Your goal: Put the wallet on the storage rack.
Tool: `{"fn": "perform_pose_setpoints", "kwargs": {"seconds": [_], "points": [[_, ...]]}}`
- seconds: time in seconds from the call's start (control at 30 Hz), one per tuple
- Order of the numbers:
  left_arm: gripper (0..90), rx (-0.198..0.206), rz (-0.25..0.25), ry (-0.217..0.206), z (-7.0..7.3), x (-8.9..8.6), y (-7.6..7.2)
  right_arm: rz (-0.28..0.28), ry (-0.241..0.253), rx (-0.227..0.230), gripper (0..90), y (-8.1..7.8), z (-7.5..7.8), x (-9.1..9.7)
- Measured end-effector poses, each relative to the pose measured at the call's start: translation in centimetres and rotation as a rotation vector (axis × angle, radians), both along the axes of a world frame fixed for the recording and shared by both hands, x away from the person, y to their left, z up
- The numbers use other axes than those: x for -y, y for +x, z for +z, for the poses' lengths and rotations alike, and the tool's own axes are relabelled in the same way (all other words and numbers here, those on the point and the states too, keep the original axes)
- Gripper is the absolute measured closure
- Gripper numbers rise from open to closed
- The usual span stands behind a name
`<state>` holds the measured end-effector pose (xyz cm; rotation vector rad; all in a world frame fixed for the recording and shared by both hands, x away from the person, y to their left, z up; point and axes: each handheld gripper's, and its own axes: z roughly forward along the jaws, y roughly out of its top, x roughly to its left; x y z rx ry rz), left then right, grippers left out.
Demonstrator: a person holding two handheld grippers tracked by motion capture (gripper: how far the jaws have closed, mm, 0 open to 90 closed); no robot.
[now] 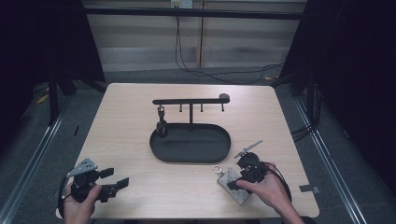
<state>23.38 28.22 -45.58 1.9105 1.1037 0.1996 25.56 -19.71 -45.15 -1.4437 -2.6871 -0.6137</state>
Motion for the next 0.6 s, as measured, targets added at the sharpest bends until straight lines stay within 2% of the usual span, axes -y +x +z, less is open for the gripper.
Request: {"fn": "perform_pose_setpoints", "kwargs": {"seconds": [0.13,0.2,0.27,0.47,0.6], "points": [[20.2,0.003,-0.003,-0.005,-0.1,-0.1,0.2,0.006,-0.038,-0.032,24.9,0.3,-0.6,-0.4],[20.2,0.001,-0.004,-0.006,-0.1,-0.1,0.2,0.011,-0.045,-0.032,24.9,0.4,-0.7,-0.5],[20.2,0.0,-0.002,-0.005,-0.1,-0.1,0.2,0.025,-0.077,-0.056,24.9,0.7,-0.8,-0.9],[20.2,-0.005,-0.007,-0.013,-0.2,-0.1,0.2,0.043,-0.109,-0.088,25.3,0.9,-0.9,-1.5],[20.2,-0.003,-0.008,-0.01,-0.2,0.0,0.2,0.051,-0.122,-0.087,25.4,1.1,-1.0,-1.7]]}}
